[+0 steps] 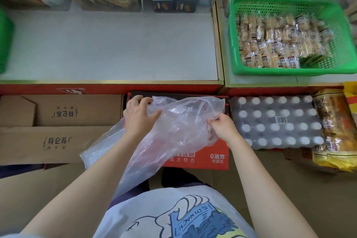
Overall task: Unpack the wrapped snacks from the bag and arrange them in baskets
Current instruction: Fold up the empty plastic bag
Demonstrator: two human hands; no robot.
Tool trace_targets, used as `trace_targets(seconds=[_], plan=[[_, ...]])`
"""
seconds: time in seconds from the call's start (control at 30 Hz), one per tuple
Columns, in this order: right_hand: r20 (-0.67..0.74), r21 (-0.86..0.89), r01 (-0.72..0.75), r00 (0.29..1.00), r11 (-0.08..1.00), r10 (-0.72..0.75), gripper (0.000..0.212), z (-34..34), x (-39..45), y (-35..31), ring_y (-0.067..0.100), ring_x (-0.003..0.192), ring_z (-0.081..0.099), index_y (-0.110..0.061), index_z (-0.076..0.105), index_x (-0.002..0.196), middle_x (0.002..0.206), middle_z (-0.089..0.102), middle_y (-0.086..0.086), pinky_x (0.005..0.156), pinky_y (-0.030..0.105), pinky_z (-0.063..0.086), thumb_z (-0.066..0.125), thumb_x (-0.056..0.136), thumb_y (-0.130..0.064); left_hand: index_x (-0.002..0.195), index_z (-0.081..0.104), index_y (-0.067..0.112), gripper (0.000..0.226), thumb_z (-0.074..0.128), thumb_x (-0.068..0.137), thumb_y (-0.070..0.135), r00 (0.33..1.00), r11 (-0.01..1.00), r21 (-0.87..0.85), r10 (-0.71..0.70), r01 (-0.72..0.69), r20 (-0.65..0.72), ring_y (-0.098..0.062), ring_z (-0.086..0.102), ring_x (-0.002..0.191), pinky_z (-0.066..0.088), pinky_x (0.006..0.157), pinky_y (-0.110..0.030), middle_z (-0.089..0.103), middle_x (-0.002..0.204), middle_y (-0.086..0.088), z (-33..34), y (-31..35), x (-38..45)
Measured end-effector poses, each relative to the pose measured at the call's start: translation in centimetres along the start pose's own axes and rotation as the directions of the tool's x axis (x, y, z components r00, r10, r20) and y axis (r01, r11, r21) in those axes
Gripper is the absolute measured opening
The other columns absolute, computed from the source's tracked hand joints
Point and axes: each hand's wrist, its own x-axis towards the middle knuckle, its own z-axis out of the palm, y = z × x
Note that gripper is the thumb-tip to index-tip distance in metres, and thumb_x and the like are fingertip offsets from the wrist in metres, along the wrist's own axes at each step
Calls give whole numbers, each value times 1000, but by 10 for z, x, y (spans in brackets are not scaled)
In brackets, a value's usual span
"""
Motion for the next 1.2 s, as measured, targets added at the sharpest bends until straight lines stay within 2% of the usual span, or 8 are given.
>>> trace_targets(seconds=[0.23,0.37,0.43,0.57,0.77,0.93,1.07,1.2], plan=[[-339,-27,-37,941,999,26,30,2,-7,6,28,99,57,-10,43,121,123,53,11,75,37,46,55,94,-16,153,31,28,99,66,74,76,905,994,89,-95,63,415,-23,42,140,20,119,-51,45,153,1,6,-13,8],[-541,-305,366,693,879,-476,72,14,-29,-15,33,136,39,-3,30,148,147,37,18,111,49,40,63,86,-20,145,41,28,86,79,75,57,897,999,-2,-30,35,440,-24,50,131,36,112,-49,53,145,1,9,-12,0],[-372,-548,477,597,687,-711,82,19,-33,-33,32,148,26,-6,30,151,154,33,15,123,51,19,67,86,-40,141,47,29,74,82,78,41,913,993,-115,39,9,406,-22,53,125,44,103,-41,56,139,1,10,-10,-5],[278,-789,452,866,415,-415,100,36,-16,-49,25,153,14,-27,27,153,158,32,4,122,55,-5,70,74,-70,146,40,35,81,83,79,27,874,968,-227,199,-106,443,-20,54,121,41,92,-30,59,137,8,5,-6,-16],[255,-884,254,966,393,-51,25,39,9,-39,27,118,57,-19,60,105,113,65,3,118,54,19,63,94,-41,150,35,24,87,77,79,52,842,968,169,69,-186,535,-23,43,138,22,115,-43,50,147,2,-3,-31,-15],[143,-391,225,973,892,-183,59,55,0,-47,24,131,46,-17,47,142,143,46,6,110,42,38,59,95,-51,117,67,14,34,68,93,38,880,974,141,94,-178,465,-27,60,111,38,98,-35,69,120,-5,2,-27,-24],[98,-326,109,992,939,-81,76,69,20,-63,28,137,45,-12,39,149,151,43,8,112,45,38,62,91,-55,112,71,11,31,71,92,35,885,986,36,128,-160,447,-28,62,108,48,94,-37,70,116,-6,4,-25,-32],[168,-456,69,986,887,10,36,70,33,-69,26,87,59,-8,70,102,94,64,6,76,30,47,74,83,-39,98,67,8,25,67,94,33,892,990,32,112,-139,438,-29,63,101,49,84,-35,71,107,-4,2,-28,-34]])
